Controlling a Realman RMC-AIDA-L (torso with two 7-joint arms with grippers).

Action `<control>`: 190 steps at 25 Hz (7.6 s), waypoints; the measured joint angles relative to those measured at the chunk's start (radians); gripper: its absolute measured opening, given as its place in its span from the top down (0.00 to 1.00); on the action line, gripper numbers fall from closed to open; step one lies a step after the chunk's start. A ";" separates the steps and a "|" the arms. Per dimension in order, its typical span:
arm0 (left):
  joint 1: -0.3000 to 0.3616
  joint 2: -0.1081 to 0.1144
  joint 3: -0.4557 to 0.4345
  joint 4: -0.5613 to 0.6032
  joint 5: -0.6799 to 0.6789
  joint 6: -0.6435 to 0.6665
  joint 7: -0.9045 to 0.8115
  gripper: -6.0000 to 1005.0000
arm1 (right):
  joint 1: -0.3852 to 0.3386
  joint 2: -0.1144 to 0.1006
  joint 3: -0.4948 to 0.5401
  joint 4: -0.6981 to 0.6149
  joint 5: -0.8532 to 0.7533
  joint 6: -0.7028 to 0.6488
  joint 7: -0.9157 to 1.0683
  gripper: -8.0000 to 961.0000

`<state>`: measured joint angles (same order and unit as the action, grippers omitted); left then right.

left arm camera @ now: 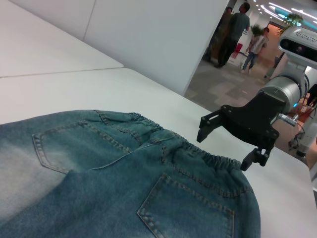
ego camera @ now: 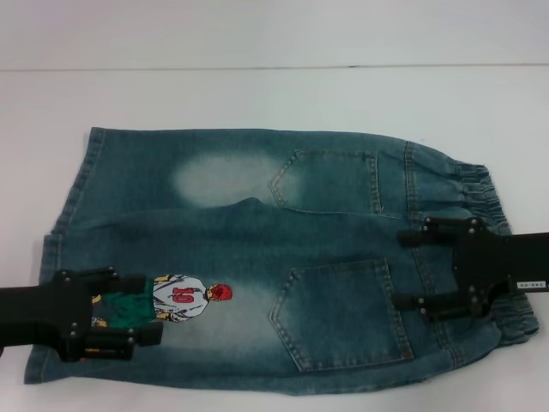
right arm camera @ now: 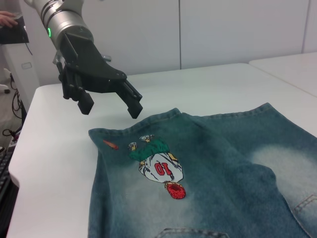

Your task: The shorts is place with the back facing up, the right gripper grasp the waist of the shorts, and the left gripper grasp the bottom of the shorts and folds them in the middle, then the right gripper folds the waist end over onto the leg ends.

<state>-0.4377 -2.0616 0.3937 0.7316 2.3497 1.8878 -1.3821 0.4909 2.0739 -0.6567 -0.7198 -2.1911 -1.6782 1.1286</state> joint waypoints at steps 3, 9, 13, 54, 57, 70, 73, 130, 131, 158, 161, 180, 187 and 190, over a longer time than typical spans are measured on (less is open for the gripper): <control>0.001 -0.001 0.000 0.000 0.000 -0.004 0.000 0.10 | 0.000 0.000 -0.002 0.000 0.000 -0.004 -0.001 0.05; 0.000 -0.002 -0.003 0.000 0.000 -0.007 0.000 0.10 | 0.000 0.000 -0.006 0.001 -0.001 -0.005 -0.001 0.05; -0.002 -0.002 -0.006 0.000 0.000 -0.007 0.000 0.10 | 0.000 0.000 -0.006 0.001 -0.001 -0.004 -0.001 0.05; 0.010 -0.046 0.146 0.461 0.431 -0.016 -0.710 0.11 | -0.009 -0.009 0.006 -0.072 0.003 0.058 -0.013 0.05; 0.008 -0.054 0.157 0.460 0.467 -0.030 -0.717 0.12 | -0.008 -0.009 0.006 -0.072 0.003 0.059 -0.013 0.05; -0.024 -0.075 0.184 0.444 0.469 -0.023 -0.705 0.13 | -0.016 -0.006 0.009 -0.072 0.005 0.059 -0.013 0.05; -0.039 -0.080 0.188 0.443 0.469 -0.024 -0.699 0.13 | -0.018 -0.005 0.010 -0.072 0.005 0.059 -0.013 0.05; -0.149 -0.065 0.287 0.340 0.480 -0.116 -0.809 0.99 | -0.002 -0.014 0.059 -0.418 -0.538 -0.132 0.510 0.05; -0.148 -0.065 0.287 0.340 0.480 -0.116 -0.810 0.99 | 0.002 -0.012 0.057 -0.415 -0.558 -0.132 0.514 0.05; -0.142 -0.069 0.287 0.341 0.480 -0.116 -0.807 0.99 | 0.008 0.006 0.057 -0.306 -0.506 -0.125 0.382 0.13; -0.141 -0.069 0.287 0.341 0.481 -0.116 -0.807 0.99 | 0.001 0.012 0.059 -0.306 -0.506 -0.119 0.341 0.15; -0.142 -0.071 0.287 0.341 0.476 -0.116 -0.806 0.99 | -0.027 0.010 0.078 -0.306 -0.445 -0.091 0.297 0.73; -0.145 -0.074 0.278 0.343 0.470 -0.117 -0.804 0.99 | -0.036 0.009 0.105 -0.304 -0.409 -0.092 0.254 0.92; -0.146 -0.074 0.273 0.356 0.465 -0.125 -0.806 0.99 | -0.044 0.006 0.110 -0.304 -0.368 -0.095 0.244 0.93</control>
<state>-0.5837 -2.1354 0.6667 1.0878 2.8142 1.7627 -2.1879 0.4466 2.0796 -0.5463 -1.0240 -2.5593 -1.7728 1.3723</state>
